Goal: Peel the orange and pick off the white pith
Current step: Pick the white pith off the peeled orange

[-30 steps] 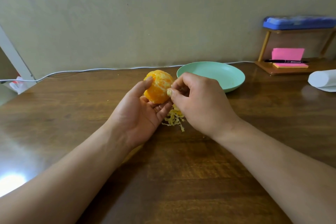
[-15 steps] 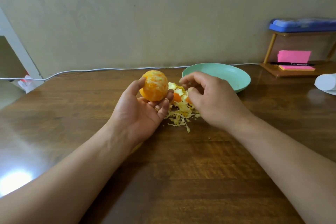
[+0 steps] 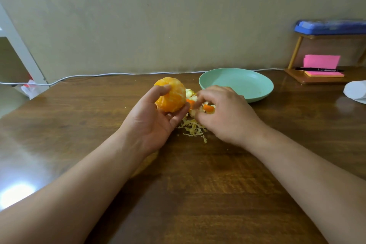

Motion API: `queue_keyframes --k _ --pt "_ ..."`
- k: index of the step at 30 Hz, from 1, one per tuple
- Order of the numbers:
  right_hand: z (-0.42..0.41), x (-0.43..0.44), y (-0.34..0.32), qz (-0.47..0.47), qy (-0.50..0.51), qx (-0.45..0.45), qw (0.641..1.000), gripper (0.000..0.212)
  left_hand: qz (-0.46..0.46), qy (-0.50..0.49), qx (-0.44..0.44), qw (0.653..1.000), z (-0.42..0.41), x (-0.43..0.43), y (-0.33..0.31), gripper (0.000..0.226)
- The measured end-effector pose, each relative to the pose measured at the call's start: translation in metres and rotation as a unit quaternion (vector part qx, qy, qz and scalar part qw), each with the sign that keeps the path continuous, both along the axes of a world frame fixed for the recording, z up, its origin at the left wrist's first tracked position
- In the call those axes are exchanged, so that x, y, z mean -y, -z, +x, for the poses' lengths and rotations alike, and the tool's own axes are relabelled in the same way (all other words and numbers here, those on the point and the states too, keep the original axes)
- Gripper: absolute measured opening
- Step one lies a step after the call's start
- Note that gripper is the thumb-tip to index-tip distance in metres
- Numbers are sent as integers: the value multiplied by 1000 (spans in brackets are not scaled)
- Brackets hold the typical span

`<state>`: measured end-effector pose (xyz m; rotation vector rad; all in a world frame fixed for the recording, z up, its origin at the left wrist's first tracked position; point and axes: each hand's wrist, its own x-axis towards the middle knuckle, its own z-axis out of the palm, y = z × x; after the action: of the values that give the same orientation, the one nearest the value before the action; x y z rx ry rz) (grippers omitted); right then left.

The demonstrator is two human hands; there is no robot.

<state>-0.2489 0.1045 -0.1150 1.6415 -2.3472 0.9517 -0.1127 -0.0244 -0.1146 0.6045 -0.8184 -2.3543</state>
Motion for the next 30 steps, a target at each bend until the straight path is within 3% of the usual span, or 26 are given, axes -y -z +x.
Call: queue_keyframes --k 2,5,9,11,14,18,30 --pt "-5 0 1 -30 8 23 999 4 -74 -23 57 995 -2 -2 0 50" --pt "-7 -4 -4 -31 -8 72 997 37 -243 -36 153 957 -1 -2 1 62" --pt "-9 -4 -6 -99 -55 177 978 27 -392 -21 215 894 6 -2 1 64" --pt "-10 -4 -6 -120 -69 194 971 24 -493 -41 233 837 7 -2 4 65" --pt "-10 -7 -10 -148 -84 153 973 22 -634 -77 276 718 7 -3 9 71" --pt "-11 -10 -12 -130 -86 78 985 24 -687 -89 285 663 6 -1 10 81" --pt "3 -5 -9 -175 -73 -59 980 19 -783 -95 294 540 9 -8 0 63"
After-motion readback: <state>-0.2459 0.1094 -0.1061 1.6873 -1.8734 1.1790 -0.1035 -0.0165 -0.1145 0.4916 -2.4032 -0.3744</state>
